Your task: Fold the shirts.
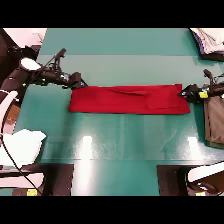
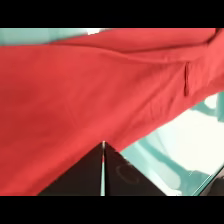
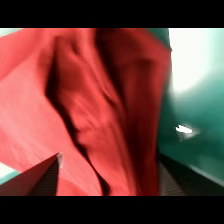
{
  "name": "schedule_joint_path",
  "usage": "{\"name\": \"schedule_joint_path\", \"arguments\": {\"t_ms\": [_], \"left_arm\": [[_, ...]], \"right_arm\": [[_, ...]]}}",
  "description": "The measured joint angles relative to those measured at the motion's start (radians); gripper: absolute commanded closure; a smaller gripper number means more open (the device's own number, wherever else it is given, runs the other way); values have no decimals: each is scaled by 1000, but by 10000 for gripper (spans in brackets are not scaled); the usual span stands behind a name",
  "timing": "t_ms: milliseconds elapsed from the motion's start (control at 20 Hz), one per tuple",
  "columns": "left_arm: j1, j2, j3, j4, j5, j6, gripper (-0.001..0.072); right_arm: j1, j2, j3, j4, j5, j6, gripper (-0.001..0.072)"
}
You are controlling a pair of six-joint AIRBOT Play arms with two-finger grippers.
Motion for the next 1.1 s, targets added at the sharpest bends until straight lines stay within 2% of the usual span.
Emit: {"name": "schedule_joint_path", "arguments": {"t_ms": [50,250,300,600,850,1100], "left_arm": [[-24,0,0,4,4,0,685],[-113,-10,1,27,19,0,685],[-135,-15,2,37,31,0,685],[-246,-93,51,61,143,-13,685],[-319,-276,256,64,167,-39,685],[-386,-468,463,66,150,-97,685]], "right_arm": [[16,-14,16,1,6,-5,217],[74,-38,65,-5,24,-18,653],[84,-39,74,3,31,-20,693],[124,34,105,12,85,1,696],[189,189,145,15,108,94,696],[311,253,331,16,160,204,696]]}}
